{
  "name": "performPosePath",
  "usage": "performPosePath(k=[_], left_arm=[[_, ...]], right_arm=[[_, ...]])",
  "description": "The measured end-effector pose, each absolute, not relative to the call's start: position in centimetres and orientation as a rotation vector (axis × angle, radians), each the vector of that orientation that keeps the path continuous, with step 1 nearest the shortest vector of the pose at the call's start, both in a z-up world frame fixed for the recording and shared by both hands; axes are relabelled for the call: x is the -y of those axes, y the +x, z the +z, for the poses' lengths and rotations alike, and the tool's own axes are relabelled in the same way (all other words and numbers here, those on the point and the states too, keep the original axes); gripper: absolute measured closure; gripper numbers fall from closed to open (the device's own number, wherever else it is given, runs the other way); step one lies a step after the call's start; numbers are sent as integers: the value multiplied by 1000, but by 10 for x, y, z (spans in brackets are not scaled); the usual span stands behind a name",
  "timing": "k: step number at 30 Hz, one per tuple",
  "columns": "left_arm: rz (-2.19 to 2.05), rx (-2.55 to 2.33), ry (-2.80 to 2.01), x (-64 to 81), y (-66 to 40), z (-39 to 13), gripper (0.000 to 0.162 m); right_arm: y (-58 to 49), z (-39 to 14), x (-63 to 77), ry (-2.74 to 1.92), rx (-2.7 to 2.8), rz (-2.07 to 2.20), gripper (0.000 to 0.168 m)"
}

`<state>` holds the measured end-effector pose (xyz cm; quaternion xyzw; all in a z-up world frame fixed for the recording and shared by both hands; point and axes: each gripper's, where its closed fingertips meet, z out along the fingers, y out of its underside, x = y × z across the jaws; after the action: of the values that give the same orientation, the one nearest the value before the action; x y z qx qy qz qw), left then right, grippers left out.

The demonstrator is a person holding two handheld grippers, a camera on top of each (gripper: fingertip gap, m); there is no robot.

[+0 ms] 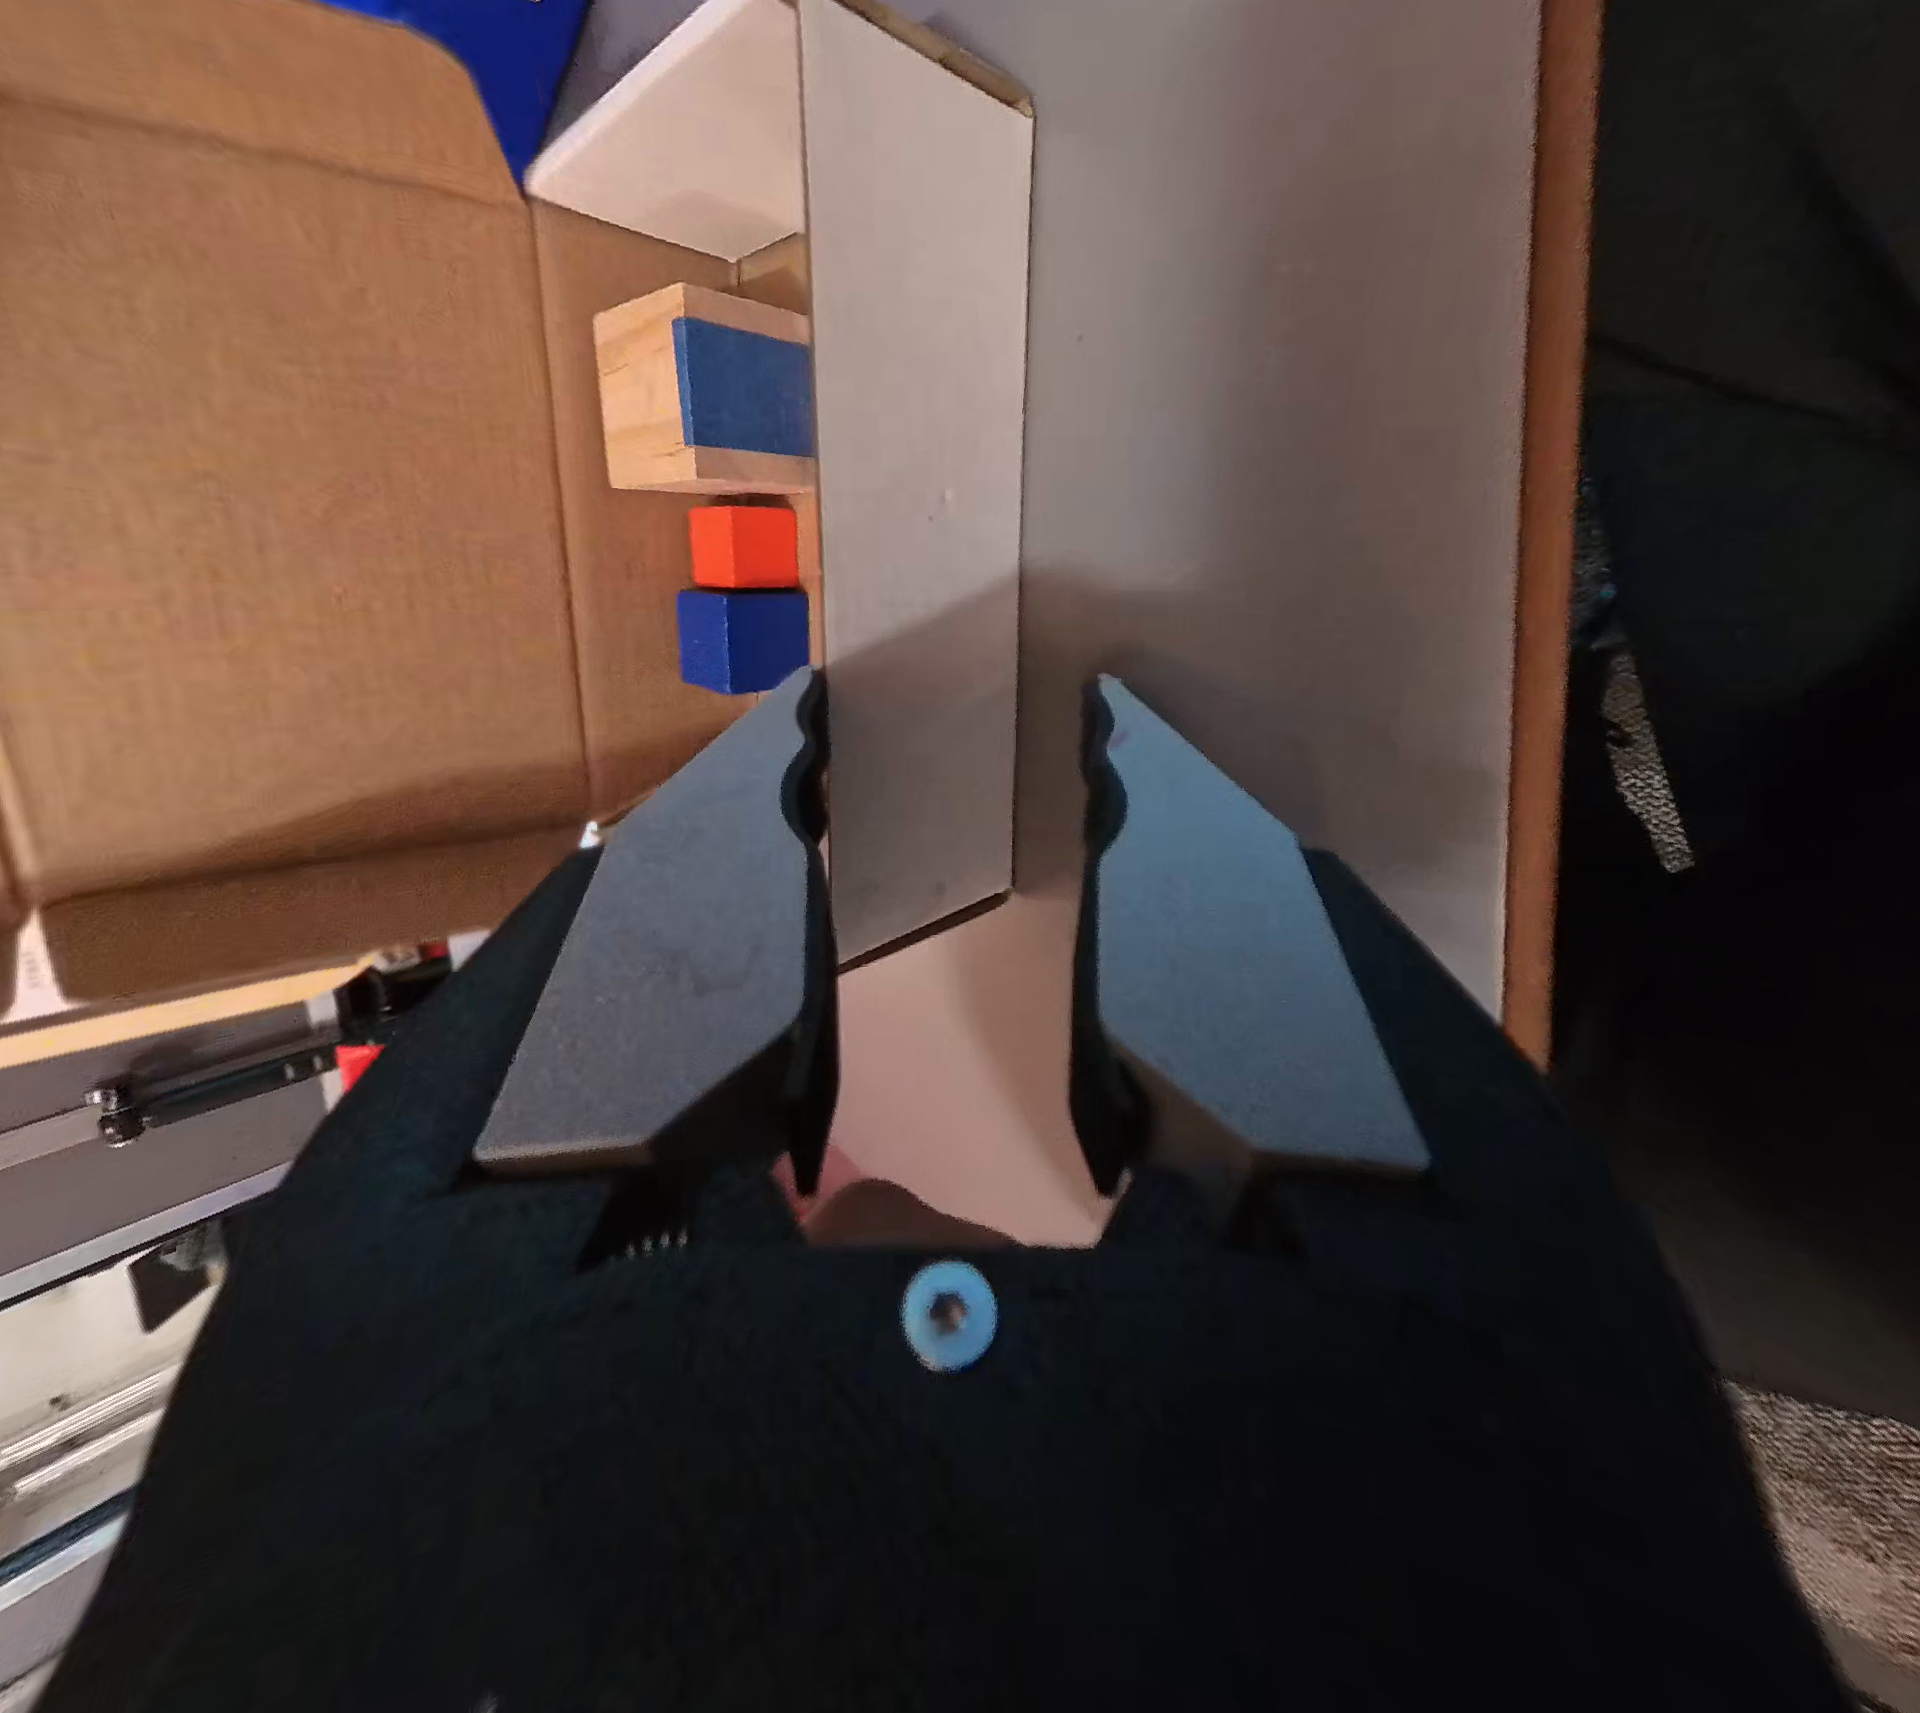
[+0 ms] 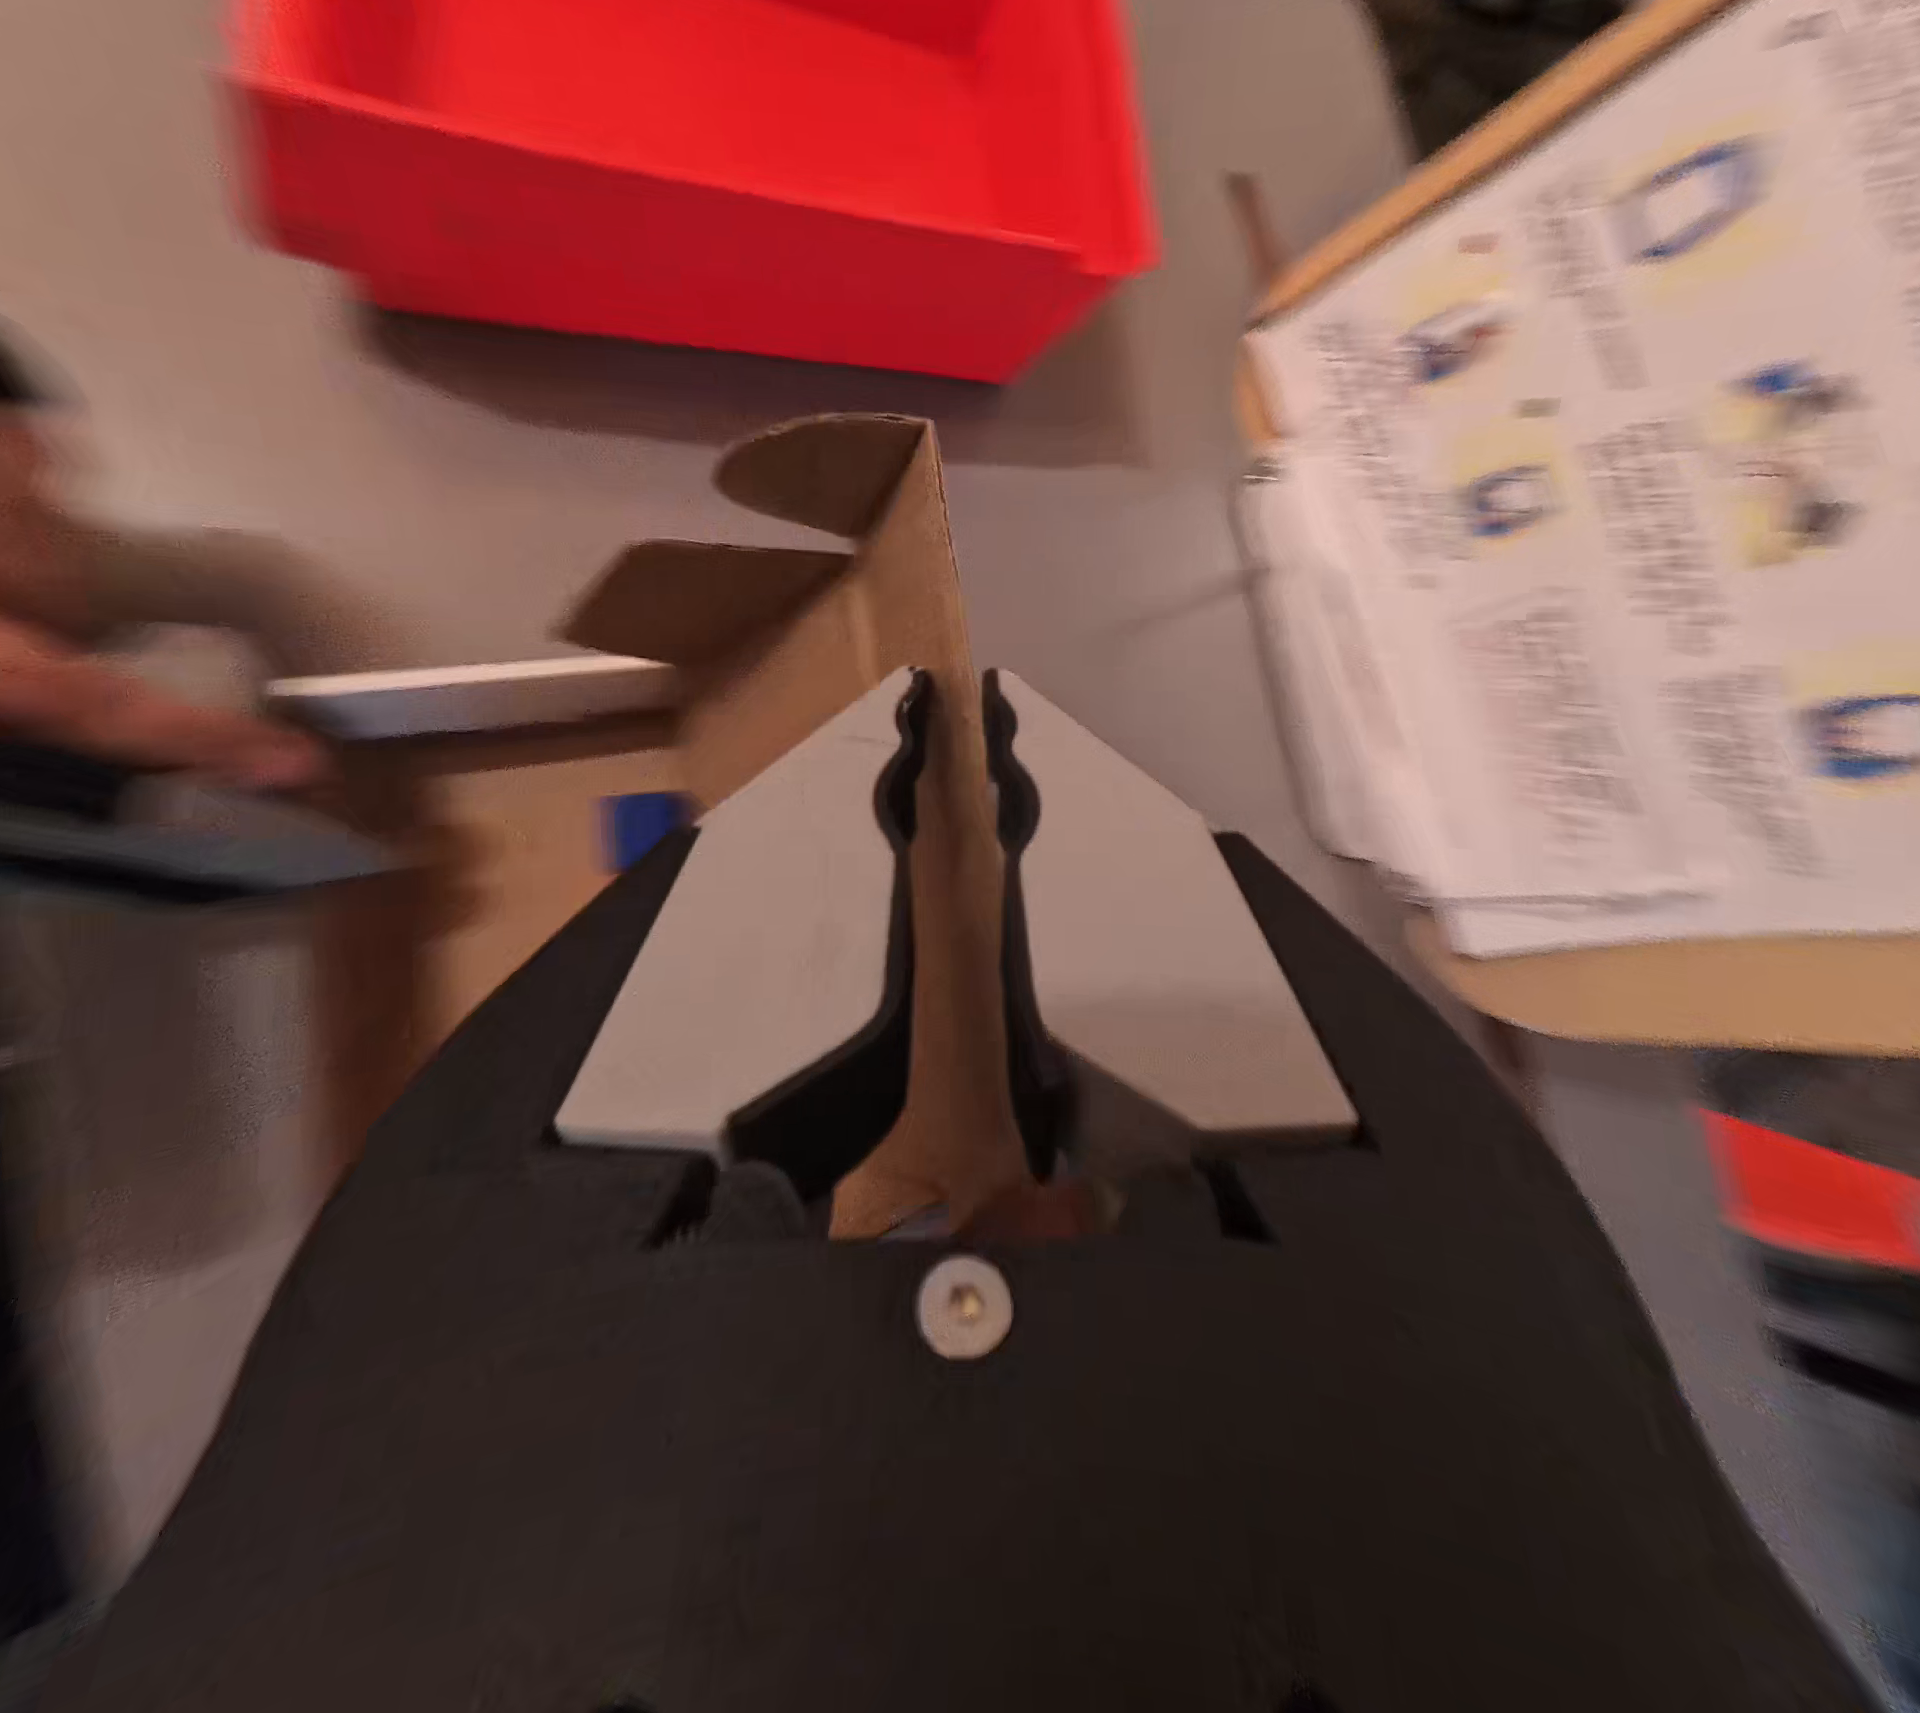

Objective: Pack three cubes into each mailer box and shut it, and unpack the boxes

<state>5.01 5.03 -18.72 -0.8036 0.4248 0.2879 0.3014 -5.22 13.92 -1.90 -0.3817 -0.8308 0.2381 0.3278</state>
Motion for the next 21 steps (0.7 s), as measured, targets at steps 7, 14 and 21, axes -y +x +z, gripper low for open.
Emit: performPosePath(k=[7,14,21], left_arm=[[764,-1034,-2109,-51,51,-186,117],[748,-867,-2113,-55,49,-182,126],[682,-885,-2158,-52,50,-182,125]], right_arm=[[-103,-132,-210,-1018,2143,167,159],[-98,-106,-221,-1234,1986,359,142],[9,-56,-134,-1050,2269,628,126]])
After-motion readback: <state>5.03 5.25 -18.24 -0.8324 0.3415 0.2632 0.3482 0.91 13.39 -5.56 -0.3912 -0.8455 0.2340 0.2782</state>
